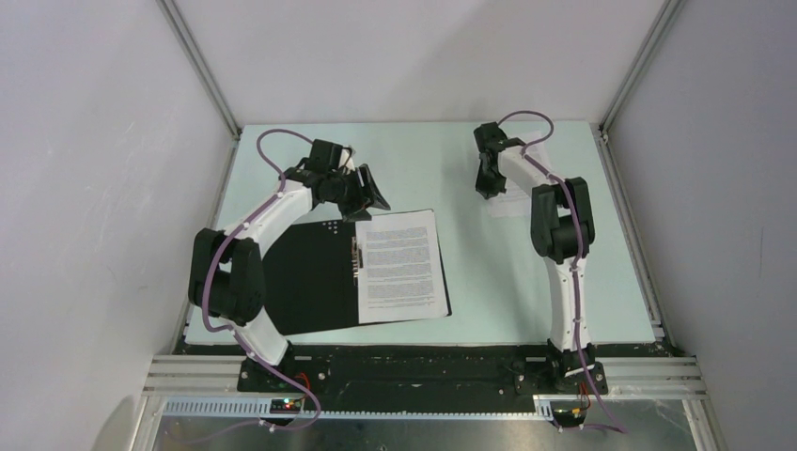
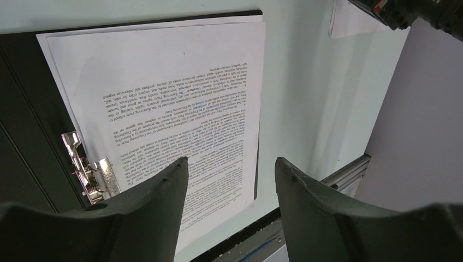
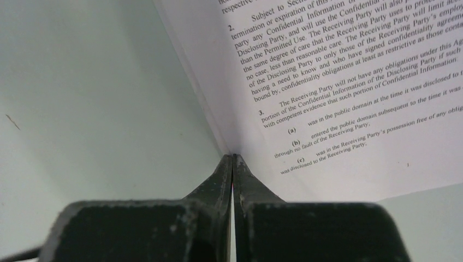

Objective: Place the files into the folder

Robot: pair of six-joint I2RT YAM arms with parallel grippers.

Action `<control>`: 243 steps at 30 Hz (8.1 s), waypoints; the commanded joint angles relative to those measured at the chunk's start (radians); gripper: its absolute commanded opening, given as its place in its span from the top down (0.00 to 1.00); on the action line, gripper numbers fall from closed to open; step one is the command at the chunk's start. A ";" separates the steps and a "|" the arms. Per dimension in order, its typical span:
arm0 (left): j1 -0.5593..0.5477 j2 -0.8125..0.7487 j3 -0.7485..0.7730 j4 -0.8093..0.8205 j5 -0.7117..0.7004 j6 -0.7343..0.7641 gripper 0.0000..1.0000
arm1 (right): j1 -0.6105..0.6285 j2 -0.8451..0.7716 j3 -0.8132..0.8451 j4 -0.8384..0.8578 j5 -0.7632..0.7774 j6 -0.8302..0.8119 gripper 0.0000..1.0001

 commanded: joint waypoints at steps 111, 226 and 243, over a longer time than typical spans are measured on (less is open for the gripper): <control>-0.241 0.879 0.866 0.141 -0.140 -0.413 0.31 | -0.345 -0.028 -0.124 -0.050 -0.584 -0.110 0.07; -0.163 -0.436 -0.454 -0.014 -0.304 -0.042 0.70 | 0.382 -0.710 -1.107 0.600 -0.240 0.463 1.00; -0.044 -0.418 -0.627 0.042 -0.349 -0.127 1.00 | 0.433 -0.721 -1.068 0.657 -0.215 0.557 1.00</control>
